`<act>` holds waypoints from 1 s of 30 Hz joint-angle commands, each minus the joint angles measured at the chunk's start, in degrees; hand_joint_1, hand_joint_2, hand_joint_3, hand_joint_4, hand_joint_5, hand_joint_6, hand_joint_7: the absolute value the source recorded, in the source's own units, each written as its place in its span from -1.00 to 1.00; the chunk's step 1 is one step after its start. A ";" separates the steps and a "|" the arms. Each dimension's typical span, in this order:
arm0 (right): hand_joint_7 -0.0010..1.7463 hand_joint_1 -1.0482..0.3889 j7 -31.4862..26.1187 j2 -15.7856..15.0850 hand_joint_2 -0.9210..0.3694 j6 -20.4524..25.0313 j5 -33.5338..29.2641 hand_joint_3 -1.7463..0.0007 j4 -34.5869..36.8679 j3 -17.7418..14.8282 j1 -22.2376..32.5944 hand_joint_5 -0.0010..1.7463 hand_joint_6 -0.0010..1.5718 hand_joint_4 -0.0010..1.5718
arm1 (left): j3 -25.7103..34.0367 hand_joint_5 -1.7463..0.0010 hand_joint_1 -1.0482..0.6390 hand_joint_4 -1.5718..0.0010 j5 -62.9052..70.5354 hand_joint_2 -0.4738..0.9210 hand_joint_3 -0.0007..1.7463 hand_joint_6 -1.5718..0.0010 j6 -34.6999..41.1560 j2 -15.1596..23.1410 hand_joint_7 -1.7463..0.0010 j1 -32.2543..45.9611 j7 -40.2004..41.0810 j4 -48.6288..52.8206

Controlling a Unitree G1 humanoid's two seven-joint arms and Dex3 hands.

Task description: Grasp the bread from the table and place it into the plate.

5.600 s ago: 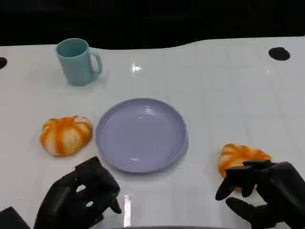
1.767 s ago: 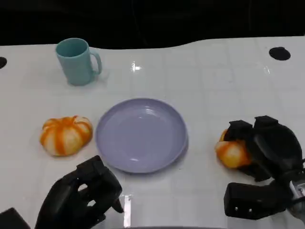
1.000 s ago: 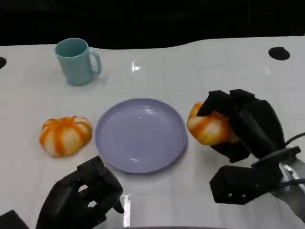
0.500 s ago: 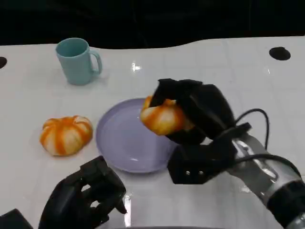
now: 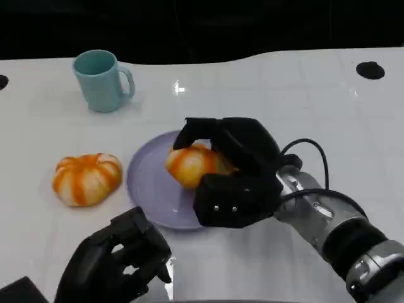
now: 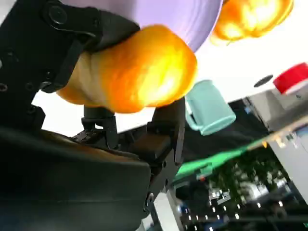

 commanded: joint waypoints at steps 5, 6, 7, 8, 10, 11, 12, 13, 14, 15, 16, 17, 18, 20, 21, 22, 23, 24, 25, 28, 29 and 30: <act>-1.00 -0.42 9.91 -1.43 -0.99 5.96 0.22 0.84 -3.68 1.95 -0.98 -0.63 -0.77 -0.89 | 0.06 -1.00 -0.40 0.18 0.15 1.00 -0.62 0.26 -0.26 0.60 -0.74 0.47 0.50 -1.05; -0.99 -0.49 11.53 -1.66 -1.00 6.65 0.58 0.82 -4.66 1.92 -0.75 -0.64 -0.81 -0.95 | 0.05 -1.00 -0.40 0.17 0.23 1.00 -0.62 0.26 -0.40 0.64 -0.75 0.42 0.49 -0.95; -0.99 -0.53 12.89 -1.86 -1.00 7.28 0.87 0.80 -5.55 1.87 -0.52 -0.66 -0.83 -0.98 | 0.04 -1.00 -0.40 0.17 0.31 1.00 -0.62 0.26 -0.46 0.67 -0.75 0.40 0.51 -0.91; -1.00 -0.56 13.78 -2.00 -1.00 7.76 1.03 0.80 -6.28 1.83 -0.30 -0.68 -0.83 -0.99 | 0.03 -1.00 -0.40 0.17 0.36 1.00 -0.62 0.26 -0.49 0.69 -0.75 0.39 0.52 -0.90; -0.99 -0.60 16.19 -2.50 -1.00 8.60 1.42 0.79 -7.97 1.78 0.12 -0.73 -0.86 -1.00 | 0.03 -1.00 -0.40 0.17 0.21 1.00 -0.61 0.26 -0.53 0.64 -0.75 0.28 0.43 -0.77; -0.99 -0.61 17.25 -2.76 -1.00 8.84 1.70 0.79 -8.76 1.70 0.39 -0.74 -0.87 -1.00 | 0.05 -1.00 -0.40 0.17 0.12 1.00 -0.61 0.26 -0.53 0.59 -0.75 0.21 0.40 -0.67; -0.99 -0.62 18.39 -3.03 -1.00 9.02 2.16 0.79 -9.53 1.56 0.70 -0.76 -0.87 -1.00 | 0.08 -1.00 -0.40 0.16 0.04 1.00 -0.61 0.26 -0.57 0.55 -0.75 0.14 0.37 -0.54; -1.00 -0.63 19.33 -3.31 -1.00 9.22 2.48 0.79 -10.32 1.49 1.05 -0.77 -0.88 -1.00 | 0.11 -1.00 -0.40 0.16 0.01 1.00 -0.61 0.26 -0.61 0.52 -0.75 0.10 0.38 -0.43; -1.00 -0.63 20.19 -3.71 -1.00 9.46 2.55 0.80 -11.40 1.57 1.50 -0.77 -0.88 -1.00 | 0.15 -1.00 -0.40 0.16 0.06 1.00 -0.61 0.26 -0.80 0.51 -0.75 0.06 0.39 -0.29; -1.00 -0.65 20.99 -4.08 -1.00 9.80 2.55 0.80 -12.54 1.66 1.99 -0.77 -0.88 -1.00 | 0.18 -1.00 -0.40 0.16 0.25 1.00 -0.61 0.26 -1.00 0.55 -0.76 0.03 0.45 -0.19; -1.00 -0.65 21.58 -4.38 -1.00 10.15 2.54 0.80 -13.53 1.75 2.41 -0.77 -0.88 -1.00 | 0.21 -1.00 -0.40 0.16 0.35 1.00 -0.60 0.26 -1.15 0.59 -0.76 0.00 0.47 -0.11; -1.00 -0.66 22.40 -4.76 -1.00 10.49 2.77 0.80 -14.79 1.73 3.00 -0.77 -0.88 -1.00 | 0.24 -1.00 -0.41 0.15 0.33 1.00 -0.60 0.26 -1.17 0.60 -0.76 -0.03 0.45 -0.05; -1.00 -0.66 23.06 -5.04 -1.00 10.83 2.97 0.80 -15.84 1.68 3.49 -0.77 -0.89 -1.00 | 0.25 -1.00 -0.41 0.15 0.26 1.00 -0.60 0.26 -1.14 0.60 -0.76 -0.05 0.43 -0.02; -1.00 -0.66 23.91 -5.74 -1.00 11.22 3.20 0.80 -17.98 1.52 4.57 -0.77 -0.89 -1.00 | 0.26 -1.00 -0.41 0.15 0.05 1.00 -0.60 0.26 -0.80 0.60 -0.77 -0.08 0.45 -0.03; -1.00 -0.66 24.33 -6.15 -1.00 11.40 3.28 0.80 -19.11 1.42 5.09 -0.77 -0.89 -1.00 | 0.25 -1.00 -0.41 0.15 -0.03 1.00 -0.60 0.26 -0.57 0.58 -0.77 -0.02 0.50 -0.15; -1.00 -0.65 24.71 -6.51 -1.00 11.57 3.39 0.79 -20.18 1.32 5.59 -0.77 -0.89 -1.00 | 0.25 -1.00 -0.41 0.15 -0.13 1.00 -0.60 0.26 -0.35 0.55 -0.76 0.04 0.56 -0.28; -1.00 -0.65 25.06 -6.87 -1.00 11.66 3.53 0.79 -21.14 1.21 6.03 -0.77 -0.88 -1.00 | 0.24 -1.00 -0.41 0.15 -0.21 1.00 -0.61 0.26 -0.18 0.49 -0.76 0.08 0.61 -0.38; -0.99 -0.65 25.31 -7.44 -1.00 11.31 3.74 0.79 -22.29 1.03 6.66 -0.76 -0.88 -1.00 | 0.24 -1.00 -0.41 0.15 -0.12 1.00 -0.61 0.26 -0.25 0.48 -0.76 0.09 0.67 -0.38; -0.99 -0.64 25.52 -7.91 -1.00 11.07 3.94 0.79 -23.27 0.87 7.18 -0.76 -0.87 -1.00 | 0.23 -1.00 -0.41 0.15 -0.03 1.00 -0.61 0.26 -0.32 0.46 -0.76 0.07 0.73 -0.37; -0.98 -0.60 26.58 -9.90 -1.00 10.45 5.09 0.80 -27.76 -0.01 9.67 -0.74 -0.85 -0.99 | 0.19 -1.00 -0.42 0.16 0.08 1.00 -0.62 0.26 -0.22 0.46 -0.75 0.07 0.94 -0.42; -0.98 -0.59 27.04 -10.78 -1.00 9.81 5.68 0.81 -29.56 -0.41 10.80 -0.73 -0.85 -0.99 | 0.19 -1.00 -0.42 0.16 0.02 1.00 -0.62 0.26 -0.19 0.49 -0.75 0.09 0.94 -0.44; -0.98 -0.58 27.43 -11.45 -1.00 9.38 6.12 0.81 -30.95 -0.66 11.65 -0.72 -0.84 -0.98 | 0.20 -1.00 -0.42 0.16 0.03 1.00 -0.63 0.26 -0.22 0.54 -0.75 0.07 0.95 -0.41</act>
